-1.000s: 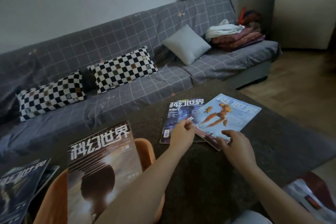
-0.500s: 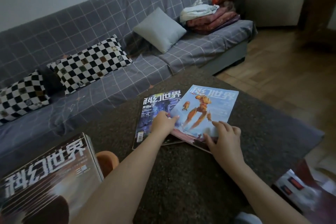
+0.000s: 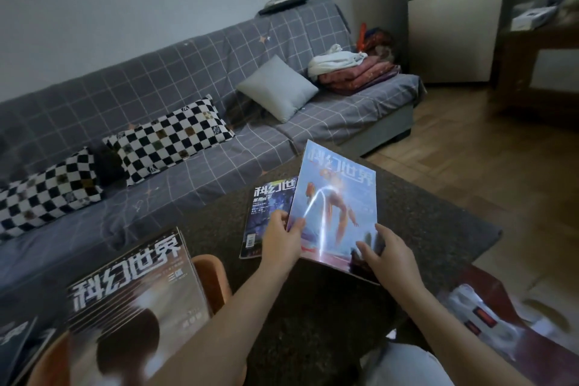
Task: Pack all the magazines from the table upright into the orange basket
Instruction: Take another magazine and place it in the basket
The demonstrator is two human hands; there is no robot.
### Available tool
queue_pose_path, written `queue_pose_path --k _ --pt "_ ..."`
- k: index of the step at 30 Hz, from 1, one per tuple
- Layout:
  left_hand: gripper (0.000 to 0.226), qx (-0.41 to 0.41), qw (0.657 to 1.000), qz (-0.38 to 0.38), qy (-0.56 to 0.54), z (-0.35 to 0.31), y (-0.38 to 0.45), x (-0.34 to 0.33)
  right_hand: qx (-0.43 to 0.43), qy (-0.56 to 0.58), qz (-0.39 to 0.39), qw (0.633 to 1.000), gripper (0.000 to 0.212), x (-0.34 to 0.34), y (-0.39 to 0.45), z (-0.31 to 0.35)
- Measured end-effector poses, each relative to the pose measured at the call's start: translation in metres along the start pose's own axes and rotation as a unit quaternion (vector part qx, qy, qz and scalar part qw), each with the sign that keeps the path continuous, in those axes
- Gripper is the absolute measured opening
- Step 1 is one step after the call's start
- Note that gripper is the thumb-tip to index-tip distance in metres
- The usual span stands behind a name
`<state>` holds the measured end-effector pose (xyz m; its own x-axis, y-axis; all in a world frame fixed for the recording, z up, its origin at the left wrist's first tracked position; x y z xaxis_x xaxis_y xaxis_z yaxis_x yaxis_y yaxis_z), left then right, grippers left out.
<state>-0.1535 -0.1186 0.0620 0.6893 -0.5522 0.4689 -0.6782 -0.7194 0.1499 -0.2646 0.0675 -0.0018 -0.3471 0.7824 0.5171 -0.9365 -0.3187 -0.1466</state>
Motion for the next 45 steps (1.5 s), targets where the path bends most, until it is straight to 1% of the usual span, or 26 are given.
queue_pose_path --k 4,7,9,11,14,16,19,22,25,29,30,33,36,37,40,43,45 --pt "0.014 -0.04 0.998 -0.045 -0.007 -0.016 -0.033 0.043 -0.017 0.123 0.036 0.992 0.063 0.002 -0.019 0.011" --pt "0.014 -0.046 0.996 -0.074 0.001 -0.017 -0.057 0.078 -0.034 0.194 0.069 0.978 0.051 -0.001 -0.032 0.025" --pt "0.015 -0.048 0.994 -0.097 -0.002 -0.014 -0.072 0.103 -0.047 0.238 0.115 0.963 0.041 -0.008 -0.045 0.039" --pt "0.012 -0.041 0.992 -0.115 -0.024 -0.005 -0.087 0.127 -0.04 0.265 0.158 0.95 0.033 -0.016 -0.061 0.056" --pt "0.004 -0.041 0.989 -0.129 -0.057 0.01 -0.108 0.159 -0.013 0.296 0.201 0.934 0.025 -0.033 -0.085 0.081" --pt "0.008 -0.05 0.984 -0.146 -0.086 0.018 -0.121 0.181 0.0 0.315 0.227 0.922 0.023 -0.047 -0.1 0.096" --pt "0.014 -0.016 0.975 -0.173 -0.136 0.038 -0.14 0.211 0.016 0.323 0.255 0.911 0.022 -0.068 -0.118 0.117" --pt "0.019 0.016 0.971 -0.186 -0.152 0.056 -0.156 0.236 0.035 0.311 0.269 0.911 0.013 -0.089 -0.134 0.133" --pt "0.023 0.027 0.969 -0.195 -0.152 0.066 -0.169 0.256 0.06 0.291 0.279 0.913 0.012 -0.109 -0.147 0.144" --pt "0.017 0.038 0.971 -0.223 -0.079 0.077 -0.179 0.281 0.102 0.227 0.277 0.928 0.013 -0.136 -0.161 0.157" --pt "0.018 0.044 0.971 -0.228 -0.059 0.079 -0.181 0.285 0.112 0.205 0.273 0.933 0.014 -0.143 -0.164 0.16" --pt "0.024 0.073 0.971 -0.228 0.005 0.09 -0.184 0.29 0.139 0.129 0.248 0.95 0.017 -0.159 -0.165 0.164" --pt "0.015 0.115 0.965 -0.227 0.064 0.105 -0.188 0.29 0.17 0.035 0.216 0.961 0.033 -0.169 -0.163 0.163" --pt "0.014 0.117 0.965 -0.221 0.082 0.108 -0.188 0.29 0.177 0.003 0.205 0.963 0.033 -0.171 -0.161 0.162" --pt "0.016 0.132 0.963 -0.203 0.116 0.114 -0.189 0.289 0.207 -0.105 0.169 0.958 0.027 -0.178 -0.162 0.16" --pt "0.018 0.15 0.957 -0.221 0.112 0.12 -0.195 0.291 0.241 -0.126 0.154 0.95 0.026 -0.182 -0.169 0.163" --pt "0.021 0.149 0.953 -0.235 0.123 0.12 -0.198 0.294 0.259 -0.124 0.148 0.946 0.03 -0.183 -0.173 0.165"
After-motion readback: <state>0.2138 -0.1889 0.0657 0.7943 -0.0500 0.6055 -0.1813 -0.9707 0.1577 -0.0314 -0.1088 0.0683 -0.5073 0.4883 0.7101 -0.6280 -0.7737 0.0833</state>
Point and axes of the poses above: each hand's wrist, its own y-axis towards the middle knuckle, its own x-axis out of the back of the hand, z = x × y, the point moved 8 cm from there along y, towards the middle knuckle, and after that the axes turned 9 degrees about -x, right-handed, at the moved point
